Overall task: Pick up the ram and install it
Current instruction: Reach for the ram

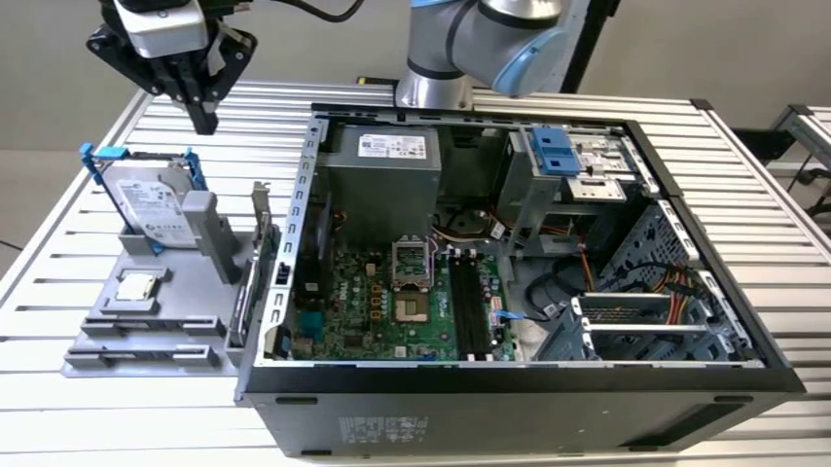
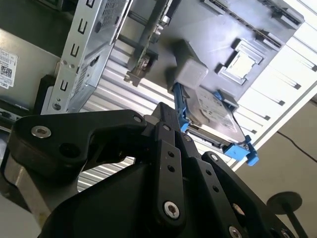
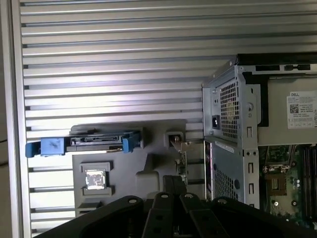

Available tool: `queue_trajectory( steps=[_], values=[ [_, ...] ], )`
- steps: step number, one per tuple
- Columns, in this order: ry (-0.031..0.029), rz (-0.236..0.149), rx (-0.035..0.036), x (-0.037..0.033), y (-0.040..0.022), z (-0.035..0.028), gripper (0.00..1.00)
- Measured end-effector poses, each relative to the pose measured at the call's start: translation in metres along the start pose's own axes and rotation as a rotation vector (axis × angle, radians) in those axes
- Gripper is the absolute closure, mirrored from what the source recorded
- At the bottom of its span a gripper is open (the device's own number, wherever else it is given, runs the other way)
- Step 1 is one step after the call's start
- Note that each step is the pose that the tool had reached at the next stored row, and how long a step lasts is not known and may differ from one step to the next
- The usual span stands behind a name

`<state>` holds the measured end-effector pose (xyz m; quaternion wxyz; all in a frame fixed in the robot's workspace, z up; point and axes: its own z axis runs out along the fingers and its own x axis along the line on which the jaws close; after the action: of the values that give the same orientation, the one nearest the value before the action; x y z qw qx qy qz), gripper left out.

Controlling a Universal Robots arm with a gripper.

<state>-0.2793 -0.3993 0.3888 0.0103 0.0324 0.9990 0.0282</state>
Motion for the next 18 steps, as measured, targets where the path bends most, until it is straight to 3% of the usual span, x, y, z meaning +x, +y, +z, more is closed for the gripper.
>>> queue_trajectory(
  steps=[18],
  values=[
    [0.0,0.0,0.0,0.0228,-0.0015,-0.0005,1.0]
  ],
)
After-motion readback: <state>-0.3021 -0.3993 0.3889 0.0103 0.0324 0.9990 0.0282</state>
